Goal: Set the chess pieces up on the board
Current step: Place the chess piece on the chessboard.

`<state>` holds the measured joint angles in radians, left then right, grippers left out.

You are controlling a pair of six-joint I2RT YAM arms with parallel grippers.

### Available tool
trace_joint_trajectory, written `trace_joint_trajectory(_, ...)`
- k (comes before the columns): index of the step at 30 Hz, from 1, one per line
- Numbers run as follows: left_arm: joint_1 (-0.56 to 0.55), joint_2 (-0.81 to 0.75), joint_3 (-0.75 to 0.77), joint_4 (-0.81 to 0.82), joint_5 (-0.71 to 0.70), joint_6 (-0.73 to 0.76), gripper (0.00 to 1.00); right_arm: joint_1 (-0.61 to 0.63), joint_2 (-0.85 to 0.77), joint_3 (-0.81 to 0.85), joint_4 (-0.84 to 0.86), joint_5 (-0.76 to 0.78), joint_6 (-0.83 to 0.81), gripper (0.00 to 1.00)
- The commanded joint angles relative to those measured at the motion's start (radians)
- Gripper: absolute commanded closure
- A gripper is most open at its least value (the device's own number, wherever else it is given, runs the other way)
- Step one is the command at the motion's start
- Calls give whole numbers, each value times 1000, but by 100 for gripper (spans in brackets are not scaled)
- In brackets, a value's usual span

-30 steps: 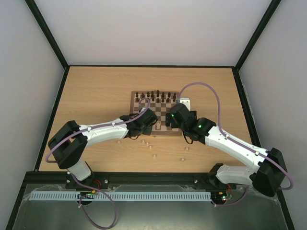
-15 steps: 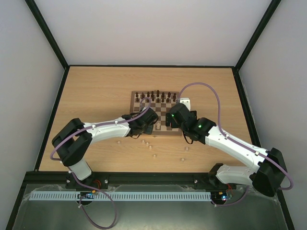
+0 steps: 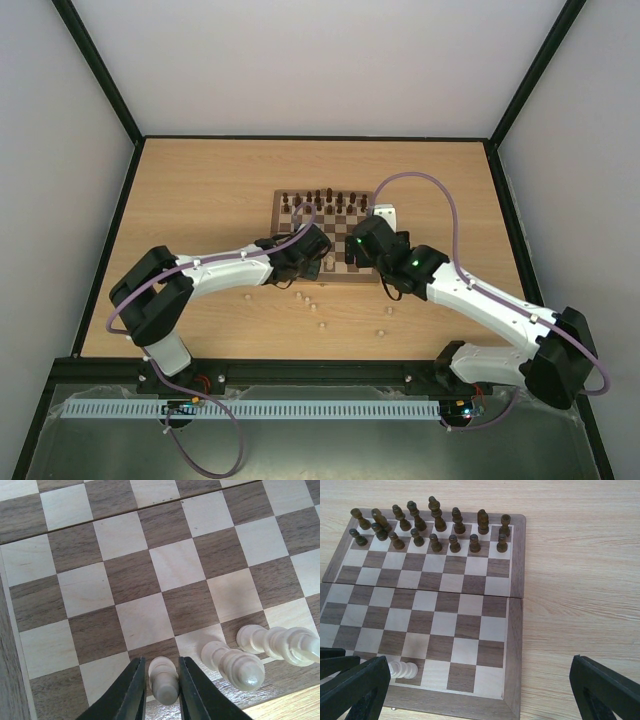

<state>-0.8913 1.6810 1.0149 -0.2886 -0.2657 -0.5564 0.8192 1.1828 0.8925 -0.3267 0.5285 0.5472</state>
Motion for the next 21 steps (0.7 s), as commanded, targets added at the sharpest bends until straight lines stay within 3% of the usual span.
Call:
trace_joint_trajectory(1, 6, -6, 18, 2, -10, 7, 78, -4, 14, -3, -8, 20, 8, 1)
trace_joint_trajectory(13, 2, -90, 23, -23, -43, -3, 71, -4, 7, -3, -8, 10, 7, 1)
trace_joint_trajectory(21, 2, -231, -11, -88, -113, -33, 55, -5, 5, -4, -8, 8, 6, 1)
